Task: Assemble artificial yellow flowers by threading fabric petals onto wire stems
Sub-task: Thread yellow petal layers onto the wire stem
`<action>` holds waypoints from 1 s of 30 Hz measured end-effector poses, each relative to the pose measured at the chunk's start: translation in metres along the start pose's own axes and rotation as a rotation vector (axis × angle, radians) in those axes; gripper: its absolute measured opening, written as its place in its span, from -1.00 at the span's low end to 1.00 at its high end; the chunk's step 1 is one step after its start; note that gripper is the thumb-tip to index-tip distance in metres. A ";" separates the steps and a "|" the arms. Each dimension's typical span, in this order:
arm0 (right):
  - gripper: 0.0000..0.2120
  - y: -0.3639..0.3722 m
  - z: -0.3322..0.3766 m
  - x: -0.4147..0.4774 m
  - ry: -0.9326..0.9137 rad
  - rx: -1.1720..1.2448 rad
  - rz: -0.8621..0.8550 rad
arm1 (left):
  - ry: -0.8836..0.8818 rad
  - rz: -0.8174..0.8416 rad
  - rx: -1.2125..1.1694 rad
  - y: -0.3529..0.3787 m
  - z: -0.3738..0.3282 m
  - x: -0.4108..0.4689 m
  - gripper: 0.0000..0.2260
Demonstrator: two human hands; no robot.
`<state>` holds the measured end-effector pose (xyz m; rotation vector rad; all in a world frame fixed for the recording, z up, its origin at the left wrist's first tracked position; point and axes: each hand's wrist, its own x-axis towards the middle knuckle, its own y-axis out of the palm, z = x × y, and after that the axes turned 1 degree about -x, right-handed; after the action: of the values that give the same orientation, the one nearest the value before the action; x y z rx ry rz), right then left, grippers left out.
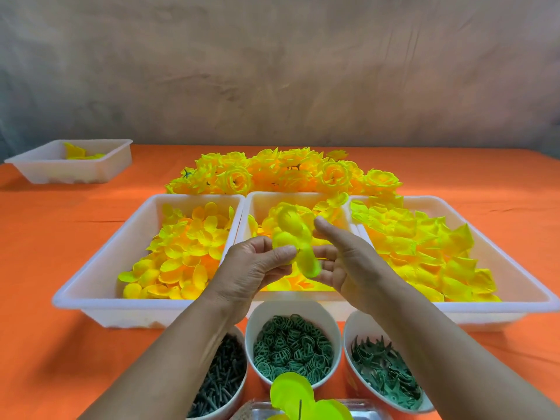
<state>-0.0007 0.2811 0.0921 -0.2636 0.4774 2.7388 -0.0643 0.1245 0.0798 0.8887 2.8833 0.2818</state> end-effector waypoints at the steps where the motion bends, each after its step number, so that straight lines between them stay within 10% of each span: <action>1: -0.43 0.000 -0.001 0.000 -0.031 0.017 0.016 | 0.020 0.002 0.044 0.000 0.002 -0.001 -0.77; 30: -0.61 0.007 -0.006 0.003 -0.119 0.088 -0.010 | 0.017 -0.138 0.014 -0.001 0.010 0.004 -0.85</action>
<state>-0.0053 0.2739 0.0875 -0.0806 0.5604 2.6964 -0.0666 0.1278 0.0695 0.6887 2.9476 0.2568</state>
